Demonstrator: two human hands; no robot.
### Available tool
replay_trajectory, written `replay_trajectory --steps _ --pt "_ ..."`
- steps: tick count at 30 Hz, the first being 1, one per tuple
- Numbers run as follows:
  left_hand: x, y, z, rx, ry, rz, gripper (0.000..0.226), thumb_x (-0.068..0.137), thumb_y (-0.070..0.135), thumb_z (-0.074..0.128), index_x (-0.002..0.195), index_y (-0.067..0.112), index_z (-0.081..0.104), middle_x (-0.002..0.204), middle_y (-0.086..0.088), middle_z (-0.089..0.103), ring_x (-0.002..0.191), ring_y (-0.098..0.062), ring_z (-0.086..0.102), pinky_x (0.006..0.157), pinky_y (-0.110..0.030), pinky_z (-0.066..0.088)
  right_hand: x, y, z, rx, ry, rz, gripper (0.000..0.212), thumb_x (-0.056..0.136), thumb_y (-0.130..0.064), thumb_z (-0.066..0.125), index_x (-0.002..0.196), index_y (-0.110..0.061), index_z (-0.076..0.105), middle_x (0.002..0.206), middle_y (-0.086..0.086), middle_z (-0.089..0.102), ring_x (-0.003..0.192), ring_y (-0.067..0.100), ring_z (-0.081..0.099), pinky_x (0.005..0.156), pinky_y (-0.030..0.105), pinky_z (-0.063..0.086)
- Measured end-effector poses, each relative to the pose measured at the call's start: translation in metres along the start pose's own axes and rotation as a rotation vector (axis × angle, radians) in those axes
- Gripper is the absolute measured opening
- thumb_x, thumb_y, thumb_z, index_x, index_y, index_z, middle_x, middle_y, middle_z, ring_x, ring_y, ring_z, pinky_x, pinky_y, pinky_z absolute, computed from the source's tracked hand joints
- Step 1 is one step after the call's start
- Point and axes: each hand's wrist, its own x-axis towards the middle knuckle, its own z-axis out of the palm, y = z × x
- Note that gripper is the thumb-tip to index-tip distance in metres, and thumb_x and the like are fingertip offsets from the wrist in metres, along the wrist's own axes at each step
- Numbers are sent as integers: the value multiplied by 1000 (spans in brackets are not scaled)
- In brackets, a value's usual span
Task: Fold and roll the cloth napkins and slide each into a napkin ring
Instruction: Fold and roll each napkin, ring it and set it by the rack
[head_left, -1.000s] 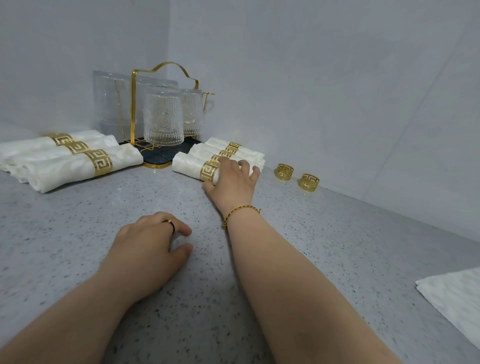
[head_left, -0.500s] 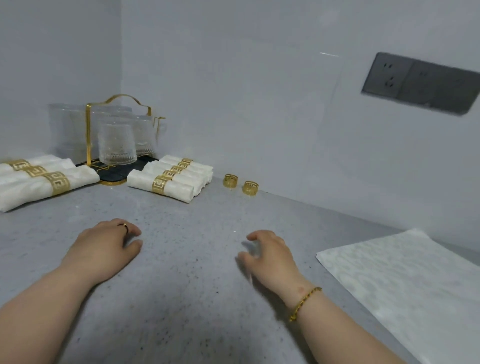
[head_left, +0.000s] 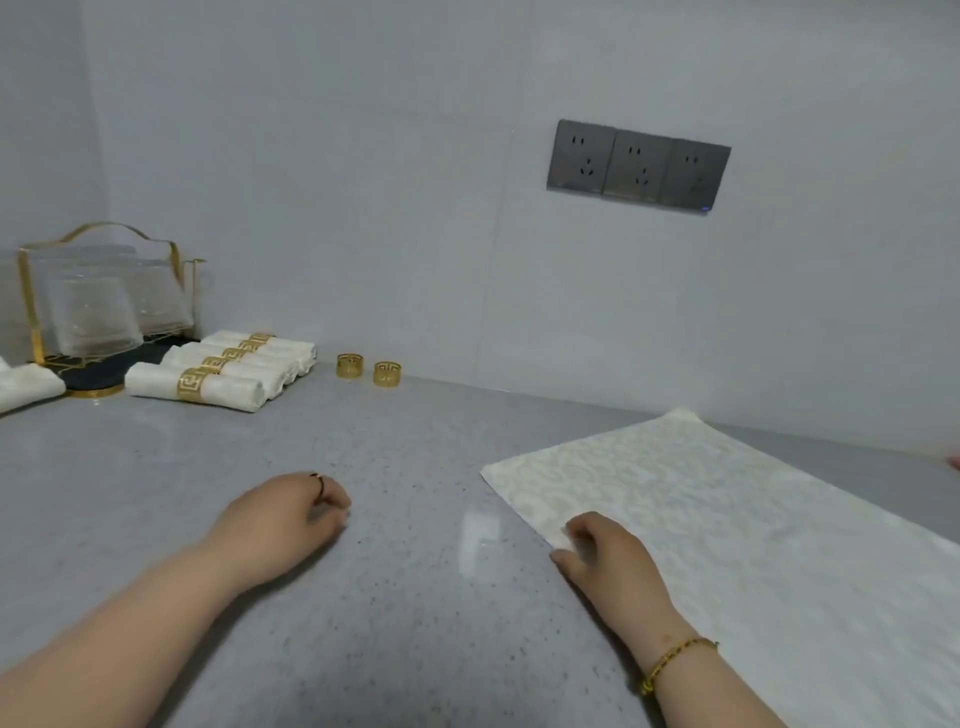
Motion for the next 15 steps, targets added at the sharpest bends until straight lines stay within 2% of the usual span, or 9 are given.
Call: replay_trajectory --steps 4,6,8,10,13,15 --pt "9 54 43 -87 24 153 26 91 37 47 114 29 57 118 13 54 112 -5 49 88 -14 35 7 7 3 -17 67 -20 27 91 -26 51 115 -15 54 117 0 57 109 14 51 75 16 33" --pt "9 65 63 -79 36 224 48 87 53 31 121 29 53 126 15 50 116 -3 44 93 -11 29 10 11 5 -28 87 -14 29 91 -27 50 118 -16 55 120 -2 56 114 12 47 81 17 36" --pt "9 66 73 -27 34 252 67 74 56 16 125 30 50 128 16 47 119 -2 40 94 -9 26 13 16 5 9 105 16 29 91 -28 51 117 -17 57 122 -2 55 118 11 46 86 17 36" --pt "9 63 75 -53 45 249 68 70 54 18 123 28 52 126 16 48 119 -2 40 91 -7 25 13 19 4 100 95 72 24 90 -26 53 110 -16 62 119 -3 59 113 12 51 85 17 37" --pt "8 60 71 -82 25 264 87 57 65 7 120 27 55 123 17 50 118 0 41 87 -4 22 13 21 1 157 94 107 19 88 -23 55 101 -15 67 111 -2 64 104 13 57 82 20 41" --pt "8 60 71 -86 21 264 81 62 64 13 119 26 56 123 16 51 117 -1 42 88 -5 23 12 20 0 194 89 126 17 88 -22 56 95 -14 69 109 -1 66 102 14 58 78 20 41"
